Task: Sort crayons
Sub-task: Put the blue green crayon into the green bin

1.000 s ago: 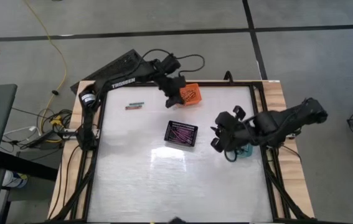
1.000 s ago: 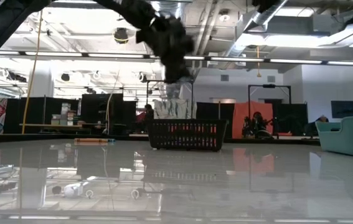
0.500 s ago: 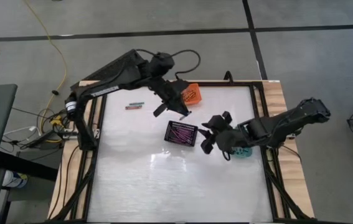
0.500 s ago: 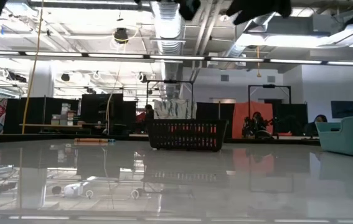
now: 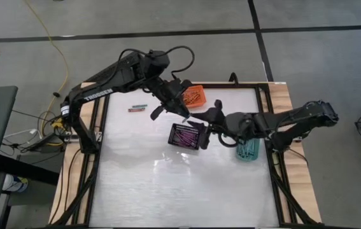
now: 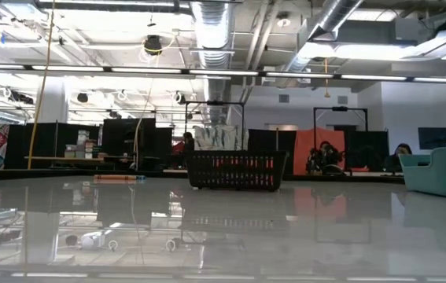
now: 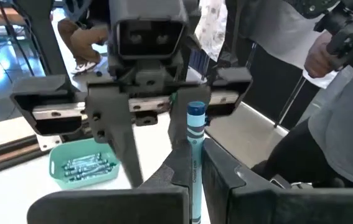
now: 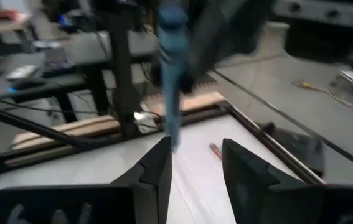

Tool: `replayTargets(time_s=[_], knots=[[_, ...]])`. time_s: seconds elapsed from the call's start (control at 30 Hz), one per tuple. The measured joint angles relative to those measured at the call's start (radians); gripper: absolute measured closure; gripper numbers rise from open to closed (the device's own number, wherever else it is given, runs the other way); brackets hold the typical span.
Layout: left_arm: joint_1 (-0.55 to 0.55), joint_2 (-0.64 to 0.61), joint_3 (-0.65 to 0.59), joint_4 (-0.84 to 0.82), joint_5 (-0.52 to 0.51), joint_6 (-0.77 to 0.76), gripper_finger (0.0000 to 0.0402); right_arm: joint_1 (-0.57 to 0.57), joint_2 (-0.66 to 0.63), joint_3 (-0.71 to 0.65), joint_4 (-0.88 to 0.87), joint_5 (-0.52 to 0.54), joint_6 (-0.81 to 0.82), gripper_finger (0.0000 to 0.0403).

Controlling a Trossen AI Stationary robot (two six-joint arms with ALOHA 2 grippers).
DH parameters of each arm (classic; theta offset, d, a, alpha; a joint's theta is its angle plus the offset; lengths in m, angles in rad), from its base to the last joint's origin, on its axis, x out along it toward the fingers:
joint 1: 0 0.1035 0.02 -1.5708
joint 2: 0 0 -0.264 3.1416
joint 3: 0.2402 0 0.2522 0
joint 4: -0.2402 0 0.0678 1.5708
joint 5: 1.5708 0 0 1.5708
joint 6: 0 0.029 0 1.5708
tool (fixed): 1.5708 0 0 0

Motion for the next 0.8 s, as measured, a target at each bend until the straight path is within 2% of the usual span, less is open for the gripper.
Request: replayTargets(time_s=[0.4,0.53,0.7,0.8], knots=[[-0.02,-0.001,0.0,0.076,-0.003,-0.009,0.0401,-0.049,0.0,-0.001,0.149,-0.123,-0.096,0.0273],[-0.019,-0.001,0.0,0.075,-0.005,-0.01,0.0401,-0.05,0.001,-0.001,0.145,-0.124,-0.103,0.0307],[-0.019,-0.001,0.0,0.069,-0.023,-0.003,0.0401,-0.054,0.001,-0.001,0.138,-0.126,-0.108,0.0387],[-0.018,-0.001,0.0,0.065,-0.024,-0.007,0.0401,-0.055,0.001,-0.001,0.137,-0.125,-0.098,0.0392]])
